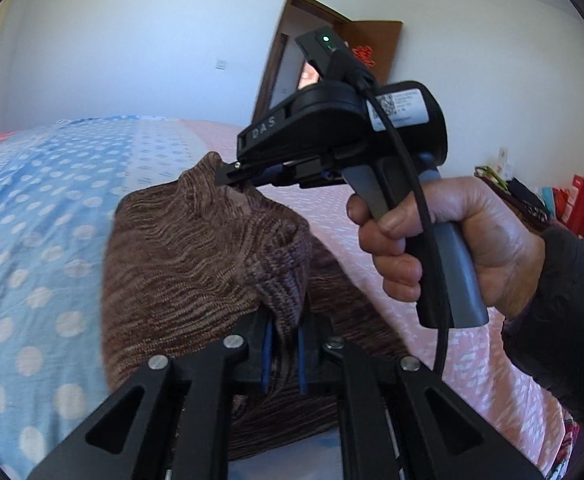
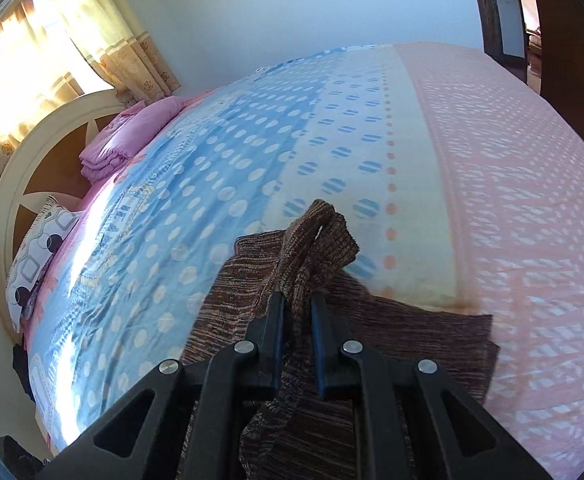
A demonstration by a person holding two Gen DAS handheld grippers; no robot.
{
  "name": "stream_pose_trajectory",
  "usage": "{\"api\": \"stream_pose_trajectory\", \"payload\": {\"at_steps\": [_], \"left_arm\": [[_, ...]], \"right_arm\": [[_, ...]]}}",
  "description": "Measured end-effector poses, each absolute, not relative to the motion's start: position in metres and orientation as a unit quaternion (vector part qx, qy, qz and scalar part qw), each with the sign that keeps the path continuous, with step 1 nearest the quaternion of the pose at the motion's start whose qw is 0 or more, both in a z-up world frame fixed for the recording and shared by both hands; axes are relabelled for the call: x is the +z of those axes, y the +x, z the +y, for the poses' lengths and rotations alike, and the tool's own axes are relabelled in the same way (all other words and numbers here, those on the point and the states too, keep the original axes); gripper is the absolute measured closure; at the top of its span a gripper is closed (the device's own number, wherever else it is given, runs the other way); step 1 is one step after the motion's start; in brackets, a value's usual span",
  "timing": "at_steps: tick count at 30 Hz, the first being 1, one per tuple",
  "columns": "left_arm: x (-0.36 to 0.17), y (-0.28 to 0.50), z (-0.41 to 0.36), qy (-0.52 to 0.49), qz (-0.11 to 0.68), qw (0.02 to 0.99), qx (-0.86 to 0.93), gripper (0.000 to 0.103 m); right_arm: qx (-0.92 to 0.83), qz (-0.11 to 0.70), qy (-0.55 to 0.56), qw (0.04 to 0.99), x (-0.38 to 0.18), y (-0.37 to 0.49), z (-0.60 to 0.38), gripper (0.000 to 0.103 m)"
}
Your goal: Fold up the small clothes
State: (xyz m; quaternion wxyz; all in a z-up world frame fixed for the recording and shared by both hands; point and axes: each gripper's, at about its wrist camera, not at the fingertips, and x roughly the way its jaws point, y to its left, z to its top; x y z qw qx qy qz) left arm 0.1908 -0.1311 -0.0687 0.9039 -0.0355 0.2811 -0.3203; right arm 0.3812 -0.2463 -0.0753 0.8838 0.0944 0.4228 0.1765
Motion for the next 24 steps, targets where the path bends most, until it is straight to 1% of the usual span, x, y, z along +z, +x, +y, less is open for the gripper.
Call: {"api": "stream_pose_trajectory", "payload": {"at_steps": [5,10,17,22,23,24], "left_arm": [[-0.079,0.19,-0.181,-0.002,0.297,0.886,-0.355,0.093],[-0.095,0.187,-0.209,0.032,0.322,0.873,-0.365,0.093],[-0.104,0.191,-0.21,0.052,0.337,0.861,-0.377,0.093],[-0.106,0.176,-0.203,0.039,0.36,0.85,-0.382,0.093],[-0.107,0.174,-0.199,0.041,0.364,0.849,-0.381,0.093],[-0.107,0.17,-0.194,0.046,0.367,0.847,-0.381,0.092]], "right_arm": [[0.149,0.426,0.124,0.884,-0.095,0.369,-0.304,0.091],[0.131,0.436,0.153,0.877,-0.125,0.358,-0.339,0.091],[0.126,0.433,0.212,0.867,-0.163,0.335,-0.366,0.091],[0.119,0.427,0.215,0.87,-0.166,0.331,-0.366,0.091],[0.112,0.43,0.216,0.87,-0.164,0.328,-0.367,0.087],[0.09,0.436,0.205,0.872,-0.16,0.324,-0.368,0.071]]}}
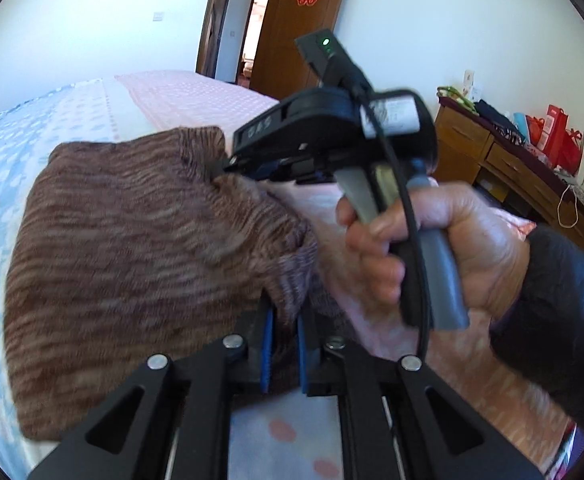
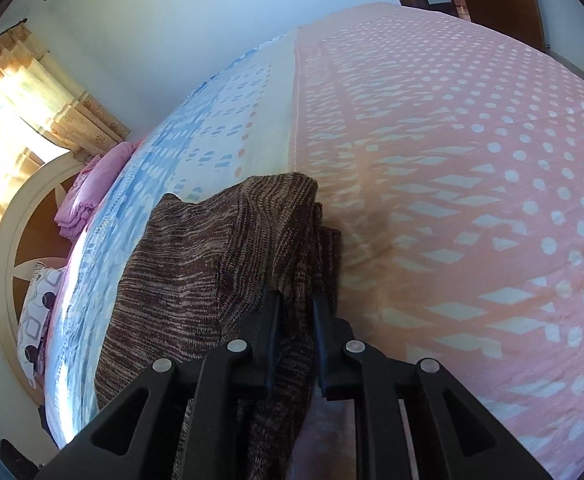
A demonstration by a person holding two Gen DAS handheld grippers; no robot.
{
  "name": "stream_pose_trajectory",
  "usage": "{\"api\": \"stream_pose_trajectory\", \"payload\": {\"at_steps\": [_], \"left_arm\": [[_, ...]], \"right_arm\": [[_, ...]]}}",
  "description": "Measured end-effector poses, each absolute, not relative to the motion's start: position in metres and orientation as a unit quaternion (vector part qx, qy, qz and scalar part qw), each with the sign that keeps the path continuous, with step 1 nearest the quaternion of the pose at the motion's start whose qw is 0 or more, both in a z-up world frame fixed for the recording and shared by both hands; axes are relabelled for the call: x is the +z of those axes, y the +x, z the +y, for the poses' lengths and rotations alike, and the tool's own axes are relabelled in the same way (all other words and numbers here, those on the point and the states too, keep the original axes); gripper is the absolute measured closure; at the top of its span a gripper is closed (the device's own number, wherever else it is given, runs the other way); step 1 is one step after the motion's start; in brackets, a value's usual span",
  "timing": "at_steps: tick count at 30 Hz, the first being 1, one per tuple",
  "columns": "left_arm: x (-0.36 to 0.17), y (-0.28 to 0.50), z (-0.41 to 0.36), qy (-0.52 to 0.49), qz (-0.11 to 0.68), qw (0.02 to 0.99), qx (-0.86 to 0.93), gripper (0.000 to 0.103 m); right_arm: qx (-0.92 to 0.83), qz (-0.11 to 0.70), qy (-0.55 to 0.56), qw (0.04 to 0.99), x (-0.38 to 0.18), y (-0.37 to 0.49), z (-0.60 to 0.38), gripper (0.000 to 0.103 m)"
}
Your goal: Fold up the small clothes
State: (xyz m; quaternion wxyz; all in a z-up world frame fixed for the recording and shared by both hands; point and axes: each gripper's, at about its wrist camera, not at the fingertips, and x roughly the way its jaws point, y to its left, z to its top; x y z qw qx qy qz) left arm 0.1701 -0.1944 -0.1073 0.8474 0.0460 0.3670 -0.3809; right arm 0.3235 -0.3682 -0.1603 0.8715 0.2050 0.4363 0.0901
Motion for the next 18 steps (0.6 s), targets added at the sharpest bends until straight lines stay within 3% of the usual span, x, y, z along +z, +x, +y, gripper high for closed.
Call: {"api": "stream_pose_trajectory", "payload": {"at_steps": [2,4,6,14,16,18], "left_arm": [[-0.108,0.159,-0.181,0.051,0.37,0.842,-0.39,0.085],[-0.109,0.149,-0.164,0.049,0.377,0.836,-0.397,0.065],[-0.11,0.14,-0.143,0.038,0.376,0.838,-0.394,0.054],[-0.088,0.181,-0.093,-0.036,0.365,0.883,-0.293,0.052],[-0.091,0.197,-0.094,-0.026,0.379,0.889,-0.254,0.044],[-0.099,0.211,-0.094,-0.017,0.4,0.887,-0.231,0.044]], "right_arm": [[0.016,0.44,0.152,0.885,-0.15,0.307,-0.372,0.062],[-0.01,0.423,0.115,0.899,-0.138,0.279,-0.375,0.062],[0.001,0.402,0.128,0.907,-0.125,0.244,-0.378,0.062],[0.093,0.387,0.169,0.902,-0.109,0.17,-0.334,0.062],[0.091,0.393,0.145,0.904,-0.115,0.169,-0.315,0.062],[0.081,0.401,0.123,0.904,-0.125,0.172,-0.301,0.062]]}}
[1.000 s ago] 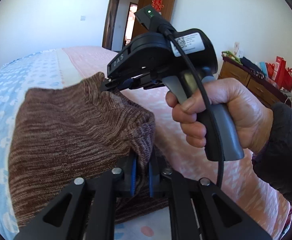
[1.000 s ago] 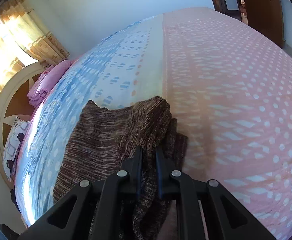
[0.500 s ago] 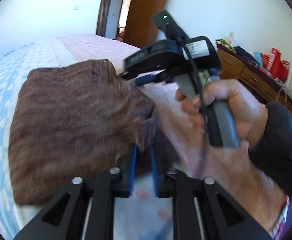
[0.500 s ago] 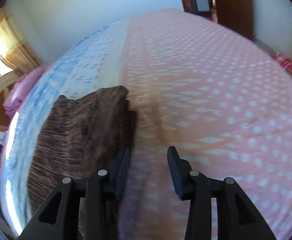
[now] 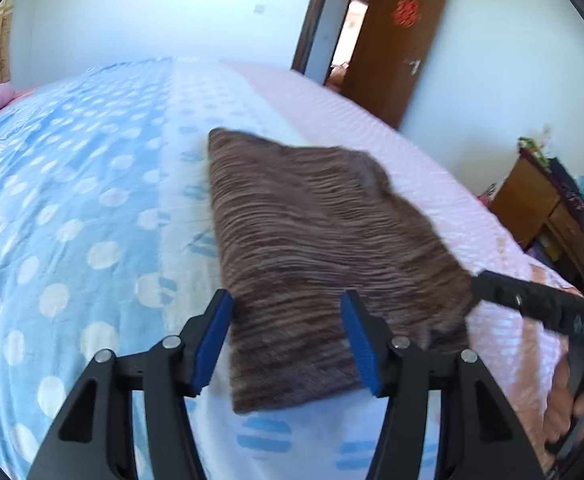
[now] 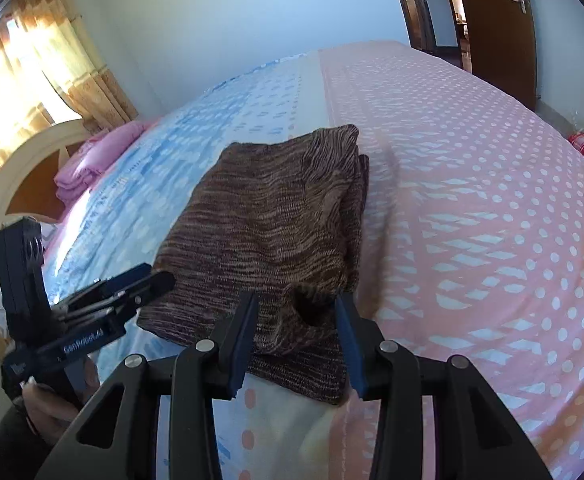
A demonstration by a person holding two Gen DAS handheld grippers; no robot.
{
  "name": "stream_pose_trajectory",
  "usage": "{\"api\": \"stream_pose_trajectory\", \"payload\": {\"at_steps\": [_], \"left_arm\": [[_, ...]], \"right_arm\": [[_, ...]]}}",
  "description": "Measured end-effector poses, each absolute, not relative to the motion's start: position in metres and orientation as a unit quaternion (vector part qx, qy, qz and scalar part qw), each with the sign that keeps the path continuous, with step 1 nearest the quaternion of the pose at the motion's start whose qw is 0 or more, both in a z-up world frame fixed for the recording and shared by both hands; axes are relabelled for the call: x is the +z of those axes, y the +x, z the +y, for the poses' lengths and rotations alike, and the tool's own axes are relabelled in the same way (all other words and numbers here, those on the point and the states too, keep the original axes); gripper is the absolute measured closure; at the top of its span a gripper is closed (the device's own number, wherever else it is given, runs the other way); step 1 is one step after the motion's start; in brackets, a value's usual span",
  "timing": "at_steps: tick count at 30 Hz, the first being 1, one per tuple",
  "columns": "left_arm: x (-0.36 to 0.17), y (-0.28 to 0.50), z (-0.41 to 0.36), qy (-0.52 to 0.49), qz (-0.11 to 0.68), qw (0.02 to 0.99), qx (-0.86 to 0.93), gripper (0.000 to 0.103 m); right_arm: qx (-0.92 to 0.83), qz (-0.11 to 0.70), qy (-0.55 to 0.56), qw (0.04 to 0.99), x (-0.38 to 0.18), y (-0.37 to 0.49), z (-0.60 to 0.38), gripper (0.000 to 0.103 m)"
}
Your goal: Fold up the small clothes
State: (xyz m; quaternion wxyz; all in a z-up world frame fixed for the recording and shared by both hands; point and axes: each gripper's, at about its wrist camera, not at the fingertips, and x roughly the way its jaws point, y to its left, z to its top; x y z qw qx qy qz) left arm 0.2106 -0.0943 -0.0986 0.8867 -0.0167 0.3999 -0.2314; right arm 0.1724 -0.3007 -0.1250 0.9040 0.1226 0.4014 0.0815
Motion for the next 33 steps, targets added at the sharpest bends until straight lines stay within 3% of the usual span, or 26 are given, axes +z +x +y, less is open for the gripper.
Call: {"api": "stream_pose_trajectory", "payload": {"at_steps": [1,2,3,6,10,12,16,21,24,26,29,33], "left_arm": [[-0.104,0.214,-0.092,-0.015,0.408,0.885,-0.224,0.044],[-0.11,0.217,-0.087,-0.015,0.419,0.881,-0.219,0.044],[-0.114,0.218,-0.086,-0.018,0.426,0.878,-0.218,0.044],[-0.123,0.218,-0.072,-0.022,0.429,0.875,-0.222,0.046],[-0.127,0.219,-0.06,-0.033,0.431,0.866,-0.251,0.066],[-0.129,0.222,-0.056,-0.032,0.432,0.864,-0.256,0.067],[-0.13,0.216,-0.053,-0.025,0.431,0.864,-0.259,0.062],[-0.102,0.216,-0.046,-0.03,0.404,0.881,-0.244,0.061],[-0.078,0.231,-0.057,-0.027,0.358,0.904,-0.231,0.041],[-0.068,0.246,-0.075,-0.026,0.341,0.914,-0.219,0.039],[-0.07,0.272,-0.105,-0.017,0.331,0.923,-0.197,0.039],[-0.104,0.294,-0.114,-0.005,0.378,0.908,-0.182,0.039]], "right_arm": [[0.072,0.408,0.107,0.904,-0.133,0.173,-0.294,0.062],[0.057,0.415,0.092,0.903,-0.139,0.175,-0.29,0.072],[0.041,0.423,0.081,0.902,-0.146,0.177,-0.288,0.094],[0.043,0.431,0.156,0.888,-0.159,0.173,-0.304,0.094],[0.077,0.431,0.23,0.869,-0.164,0.16,-0.314,0.096],[0.078,0.431,0.227,0.87,-0.169,0.155,-0.319,0.096],[0.1,0.439,0.271,0.851,-0.178,0.151,-0.34,0.094],[0.066,0.424,0.176,0.886,-0.137,0.141,-0.337,0.094],[0.048,0.357,0.127,0.924,-0.101,0.152,-0.333,0.094],[0.056,0.343,0.115,0.931,-0.094,0.177,-0.325,0.094],[0.07,0.348,0.097,0.93,-0.107,0.212,-0.311,0.094],[0.065,0.406,0.127,0.903,-0.153,0.234,-0.312,0.094]]}}
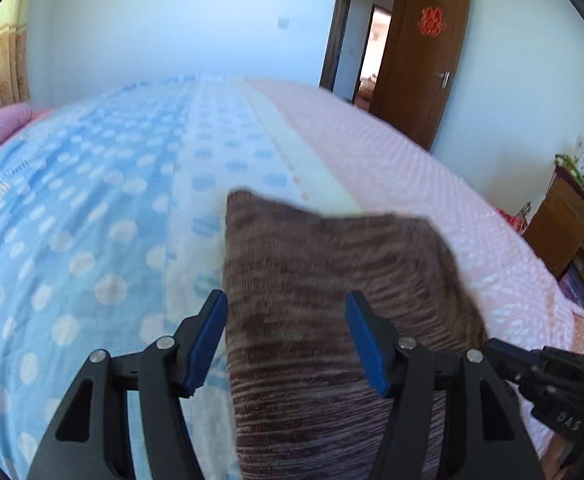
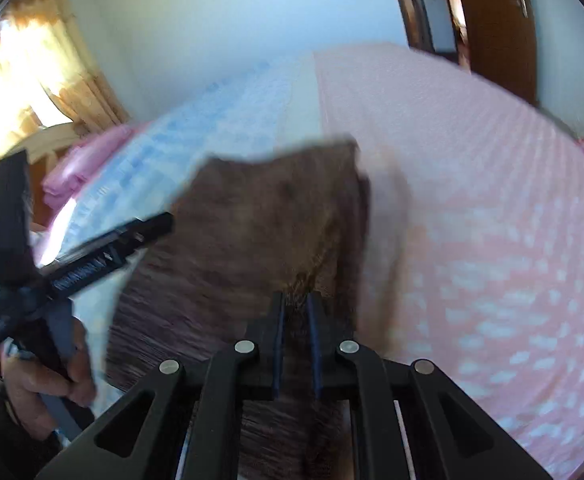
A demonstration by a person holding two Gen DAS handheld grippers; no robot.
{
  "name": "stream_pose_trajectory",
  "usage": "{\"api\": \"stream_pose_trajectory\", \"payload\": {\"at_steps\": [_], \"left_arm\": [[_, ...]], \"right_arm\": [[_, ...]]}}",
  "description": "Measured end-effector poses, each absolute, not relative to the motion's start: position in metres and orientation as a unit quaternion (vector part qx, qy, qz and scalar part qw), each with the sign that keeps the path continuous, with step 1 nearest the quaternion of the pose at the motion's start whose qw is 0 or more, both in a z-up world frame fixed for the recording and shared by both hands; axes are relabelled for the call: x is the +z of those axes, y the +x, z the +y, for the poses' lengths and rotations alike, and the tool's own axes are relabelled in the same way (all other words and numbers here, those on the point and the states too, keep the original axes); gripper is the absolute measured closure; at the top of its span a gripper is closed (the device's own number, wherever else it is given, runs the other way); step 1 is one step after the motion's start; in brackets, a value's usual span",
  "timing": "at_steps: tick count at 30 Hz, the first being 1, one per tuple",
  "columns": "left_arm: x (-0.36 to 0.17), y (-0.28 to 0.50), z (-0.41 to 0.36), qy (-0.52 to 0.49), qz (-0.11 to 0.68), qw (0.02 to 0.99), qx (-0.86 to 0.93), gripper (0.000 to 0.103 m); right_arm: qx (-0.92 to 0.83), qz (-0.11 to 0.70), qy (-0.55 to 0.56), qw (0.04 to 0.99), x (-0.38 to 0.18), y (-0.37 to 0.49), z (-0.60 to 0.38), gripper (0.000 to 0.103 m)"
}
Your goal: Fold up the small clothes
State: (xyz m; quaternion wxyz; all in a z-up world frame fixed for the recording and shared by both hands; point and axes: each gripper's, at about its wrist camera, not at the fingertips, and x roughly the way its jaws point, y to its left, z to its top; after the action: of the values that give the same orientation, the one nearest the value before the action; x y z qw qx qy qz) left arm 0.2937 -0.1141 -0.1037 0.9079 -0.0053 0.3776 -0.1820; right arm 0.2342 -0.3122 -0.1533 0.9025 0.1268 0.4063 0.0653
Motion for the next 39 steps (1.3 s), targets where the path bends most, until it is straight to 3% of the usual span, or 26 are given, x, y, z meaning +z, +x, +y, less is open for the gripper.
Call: {"api": "stream_pose_trajectory", "payload": {"at_steps": [4,7,10,13,16,18,21,31,32,33,34,35,39], "left_arm": [[-0.137,0.299,-0.087,-0.056,0.413,0.887,-0.197,0.032],[-0.135,0.303,-0.082,-0.073,0.419,0.884,-0.194,0.032],[-0.121,0.303,-0.087,-0.073,0.409,0.89,-0.19,0.033],[-0.102,0.31,-0.096,-0.069,0.389,0.898,-0.194,0.033],[-0.091,0.326,-0.113,-0.051,0.373,0.908,-0.185,0.032],[-0.097,0.341,-0.119,-0.039,0.375,0.911,-0.167,0.026],[-0.121,0.36,-0.124,-0.01,0.415,0.902,-0.121,0.025],[-0.13,0.359,-0.119,-0.027,0.428,0.894,-0.127,0.02],[-0.13,0.359,-0.119,-0.027,0.429,0.894,-0.125,0.019],[-0.13,0.359,-0.119,-0.027,0.43,0.894,-0.124,0.018],[-0.13,0.359,-0.119,-0.026,0.43,0.894,-0.122,0.017],[-0.129,0.359,-0.12,-0.022,0.43,0.895,-0.117,0.016],[-0.126,0.351,-0.127,0.014,0.431,0.896,-0.105,0.01]], "right_arm": [[0.082,0.399,0.178,0.896,-0.156,0.222,-0.333,0.094],[0.072,0.406,0.177,0.894,-0.142,0.227,-0.339,0.094],[0.05,0.345,0.131,0.928,-0.107,0.234,-0.334,0.092],[0.052,0.337,0.091,0.936,-0.091,0.267,-0.325,0.091],[0.045,0.348,0.046,0.935,-0.097,0.306,-0.318,0.091],[0.041,0.364,0.038,0.93,-0.113,0.332,-0.317,0.091],[0.022,0.399,0.051,0.915,-0.148,0.353,-0.327,0.089],[-0.004,0.363,0.089,0.927,-0.128,0.33,-0.336,0.083],[-0.002,0.346,0.111,0.932,-0.119,0.315,-0.338,0.072],[0.0,0.335,0.127,0.934,-0.115,0.304,-0.34,0.055],[-0.002,0.321,0.142,0.936,-0.111,0.292,-0.342,0.049],[-0.008,0.306,0.153,0.94,-0.109,0.278,-0.343,0.044],[-0.015,0.294,0.179,0.939,-0.122,0.26,-0.347,0.044]]}}
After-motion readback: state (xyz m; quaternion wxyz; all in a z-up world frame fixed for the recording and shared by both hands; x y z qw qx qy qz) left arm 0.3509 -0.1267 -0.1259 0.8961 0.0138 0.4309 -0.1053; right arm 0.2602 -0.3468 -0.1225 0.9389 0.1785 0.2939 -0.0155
